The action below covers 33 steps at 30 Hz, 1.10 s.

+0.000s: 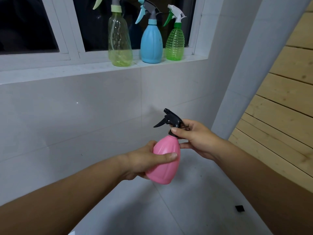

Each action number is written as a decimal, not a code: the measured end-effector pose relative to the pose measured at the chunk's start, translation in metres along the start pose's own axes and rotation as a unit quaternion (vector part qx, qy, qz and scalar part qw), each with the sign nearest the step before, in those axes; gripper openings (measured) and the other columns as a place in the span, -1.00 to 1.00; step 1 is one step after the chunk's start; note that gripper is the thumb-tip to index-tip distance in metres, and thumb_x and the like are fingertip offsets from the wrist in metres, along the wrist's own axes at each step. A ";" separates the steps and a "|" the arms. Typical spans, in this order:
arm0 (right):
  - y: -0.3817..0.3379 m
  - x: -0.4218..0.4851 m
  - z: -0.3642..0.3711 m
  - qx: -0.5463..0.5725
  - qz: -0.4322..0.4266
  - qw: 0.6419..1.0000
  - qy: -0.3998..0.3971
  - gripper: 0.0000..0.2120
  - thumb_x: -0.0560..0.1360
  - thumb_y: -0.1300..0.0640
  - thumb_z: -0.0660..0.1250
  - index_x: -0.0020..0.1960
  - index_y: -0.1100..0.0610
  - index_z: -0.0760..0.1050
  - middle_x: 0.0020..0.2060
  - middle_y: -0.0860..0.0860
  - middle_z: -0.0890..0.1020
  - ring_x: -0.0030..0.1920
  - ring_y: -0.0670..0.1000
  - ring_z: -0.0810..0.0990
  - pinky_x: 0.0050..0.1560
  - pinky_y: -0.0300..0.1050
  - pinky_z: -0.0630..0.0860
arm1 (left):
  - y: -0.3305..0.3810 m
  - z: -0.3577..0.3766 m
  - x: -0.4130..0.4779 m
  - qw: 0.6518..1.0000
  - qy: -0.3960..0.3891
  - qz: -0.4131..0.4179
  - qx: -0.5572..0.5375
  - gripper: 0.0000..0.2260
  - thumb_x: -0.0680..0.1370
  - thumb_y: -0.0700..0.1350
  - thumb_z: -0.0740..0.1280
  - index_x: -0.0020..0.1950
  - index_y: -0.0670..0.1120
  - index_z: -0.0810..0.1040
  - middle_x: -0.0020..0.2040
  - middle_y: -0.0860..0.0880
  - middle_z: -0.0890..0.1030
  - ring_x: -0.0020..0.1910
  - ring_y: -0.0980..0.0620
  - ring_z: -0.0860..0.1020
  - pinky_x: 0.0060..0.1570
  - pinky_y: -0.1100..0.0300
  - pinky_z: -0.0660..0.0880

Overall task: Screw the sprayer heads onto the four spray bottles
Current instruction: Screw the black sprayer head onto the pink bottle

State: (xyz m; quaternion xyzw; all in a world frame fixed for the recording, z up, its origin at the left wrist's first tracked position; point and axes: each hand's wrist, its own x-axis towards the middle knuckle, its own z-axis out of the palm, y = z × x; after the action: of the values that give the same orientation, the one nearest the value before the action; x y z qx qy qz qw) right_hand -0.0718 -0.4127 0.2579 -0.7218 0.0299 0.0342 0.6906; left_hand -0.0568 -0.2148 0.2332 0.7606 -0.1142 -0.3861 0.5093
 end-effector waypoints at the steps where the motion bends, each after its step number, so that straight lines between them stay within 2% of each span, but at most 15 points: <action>1: 0.000 0.000 0.000 0.007 0.002 1.000 0.006 -0.81 0.52 0.22 0.38 0.13 0.24 0.56 -0.12 0.05 0.65 -0.11 -0.06 0.67 -0.08 -0.05 0.65 | -0.001 0.000 0.000 0.999 -0.024 0.000 -0.028 -0.33 0.44 0.19 0.53 0.46 0.14 0.33 0.30 -0.01 0.57 0.21 -0.05 0.61 -0.11 0.06 0.64; 4: 0.002 0.001 0.000 0.013 0.000 0.999 0.031 -0.83 0.52 0.23 0.39 0.10 0.23 0.58 -0.12 0.07 0.63 -0.12 -0.04 0.66 -0.14 -0.13 0.63 | -0.005 -0.002 0.004 0.993 -0.064 0.001 -0.097 -0.32 0.42 -0.15 0.53 0.49 0.10 0.36 0.38 -0.08 0.50 0.33 -0.15 0.57 0.14 -0.15 0.64; 6: 0.002 0.002 0.000 0.032 -0.005 0.999 0.039 -0.85 0.52 0.24 0.38 0.08 0.22 0.59 -0.12 0.09 0.63 -0.11 -0.02 0.66 -0.11 -0.13 0.64 | -0.007 -0.004 0.006 0.993 -0.055 0.007 -0.104 -0.30 0.38 -0.22 0.56 0.47 0.04 0.41 0.37 -0.10 0.54 0.30 -0.15 0.61 0.12 -0.15 0.66; 9: 0.004 0.003 0.000 0.060 -0.012 0.997 0.044 -0.79 0.53 0.27 0.35 0.14 0.32 0.55 -0.08 0.17 0.62 -0.03 0.09 0.65 0.01 -0.05 0.65 | -0.008 -0.002 0.009 0.996 -0.023 0.010 -0.088 -0.31 0.34 -0.14 0.67 0.41 0.00 0.49 0.29 -0.08 0.64 0.18 -0.05 0.68 0.05 -0.04 0.69; 11: 0.006 0.003 0.003 0.072 -0.014 0.997 0.039 -0.79 0.54 0.27 0.35 0.14 0.33 0.55 -0.07 0.19 0.62 -0.01 0.12 0.64 0.06 -0.01 0.64 | -0.011 0.001 0.009 0.993 -0.019 -0.003 -0.114 -0.23 0.27 -0.08 0.71 0.41 -0.01 0.44 0.33 -0.11 0.59 0.19 -0.11 0.69 0.01 -0.09 0.69; 14: 0.006 0.003 0.005 0.062 -0.015 0.997 0.037 -0.86 0.54 0.24 0.35 0.07 0.25 0.58 -0.12 0.13 0.64 -0.10 0.03 0.65 -0.03 -0.08 0.64 | -0.013 0.008 0.007 0.992 -0.005 0.004 -0.123 -0.19 0.24 -0.08 0.70 0.37 -0.01 0.36 0.34 -0.12 0.54 0.17 -0.13 0.68 -0.06 -0.11 0.70; 16: 0.006 0.004 0.002 0.054 -0.010 0.998 0.039 -0.87 0.54 0.20 0.37 0.05 0.22 0.60 -0.17 0.06 0.66 -0.15 -0.02 0.67 -0.07 -0.08 0.62 | -0.011 0.006 0.007 0.992 0.000 0.007 -0.125 -0.24 0.28 -0.02 0.63 0.39 0.00 0.34 0.31 -0.10 0.56 0.17 -0.10 0.68 -0.01 -0.10 0.70; 19: 0.006 0.005 -0.003 0.056 0.003 0.998 0.033 -0.79 0.53 0.16 0.39 0.11 0.26 0.59 -0.17 0.04 0.66 -0.15 -0.02 0.68 -0.05 -0.04 0.61 | -0.004 -0.002 0.006 0.974 -0.060 -0.033 -0.217 -0.43 0.40 0.03 0.45 0.40 -0.09 0.51 0.25 -0.17 0.66 0.15 -0.18 0.69 0.08 -0.15 0.66; 22: 0.008 0.005 -0.005 0.056 0.011 0.998 0.036 -0.76 0.53 0.16 0.38 0.13 0.29 0.57 -0.15 0.06 0.65 -0.14 -0.01 0.66 -0.03 0.01 0.63 | -0.005 -0.005 0.009 0.987 -0.028 -0.013 -0.158 -0.55 0.45 -0.05 0.54 0.32 -0.09 0.60 0.18 -0.11 0.68 0.08 -0.06 0.69 0.00 -0.04 0.69; 24: 0.011 0.006 -0.003 0.063 0.012 0.997 0.035 -0.81 0.53 0.18 0.38 0.10 0.26 0.59 -0.16 0.05 0.66 -0.12 0.00 0.67 0.00 0.05 0.64 | -0.008 -0.004 0.011 0.991 -0.007 -0.013 -0.136 -0.42 0.36 -0.02 0.63 0.33 -0.07 0.57 0.22 -0.10 0.66 0.12 -0.05 0.70 -0.05 0.01 0.68; 27: 0.013 0.007 0.001 0.058 0.009 0.998 0.032 -0.83 0.53 0.19 0.38 0.09 0.24 0.60 -0.15 0.06 0.67 -0.13 -0.01 0.68 0.00 0.02 0.64 | -0.012 -0.002 0.014 0.993 0.020 -0.024 -0.113 -0.23 0.21 0.01 0.70 0.34 -0.02 0.44 0.26 -0.11 0.63 0.15 -0.10 0.70 0.04 -0.13 0.69; 30: 0.014 0.009 0.003 0.048 0.009 0.998 0.030 -0.80 0.54 0.19 0.37 0.11 0.27 0.59 -0.16 0.05 0.67 -0.16 -0.04 0.68 -0.03 -0.03 0.64 | -0.009 -0.004 0.012 0.989 -0.017 -0.033 -0.141 -0.35 0.29 0.06 0.60 0.33 0.02 0.46 0.25 -0.08 0.64 0.13 -0.11 0.70 0.16 -0.24 0.63; 32: 0.013 0.010 0.003 0.057 0.009 0.998 0.031 -0.77 0.54 0.19 0.37 0.13 0.30 0.58 -0.17 0.04 0.66 -0.17 -0.05 0.66 -0.02 -0.03 0.65 | -0.006 -0.008 0.011 0.978 -0.069 -0.043 -0.193 -0.49 0.38 0.01 0.45 0.32 -0.04 0.55 0.19 -0.11 0.66 0.08 -0.14 0.68 0.16 -0.21 0.60; 33: 0.012 0.010 0.002 0.061 0.008 0.998 0.033 -0.77 0.54 0.19 0.37 0.14 0.30 0.57 -0.17 0.04 0.65 -0.17 -0.05 0.66 -0.02 -0.02 0.65 | -0.007 -0.011 0.011 0.978 -0.077 -0.039 -0.192 -0.52 0.39 -0.02 0.44 0.31 -0.06 0.59 0.18 -0.12 0.66 0.08 -0.13 0.68 0.13 -0.17 0.62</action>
State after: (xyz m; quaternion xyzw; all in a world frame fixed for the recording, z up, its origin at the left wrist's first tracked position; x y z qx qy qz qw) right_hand -0.0627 -0.4109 0.2448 -0.6791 0.0602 0.0142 0.7314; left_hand -0.0430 -0.2106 0.2243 0.6205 -0.0465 -0.4776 0.6203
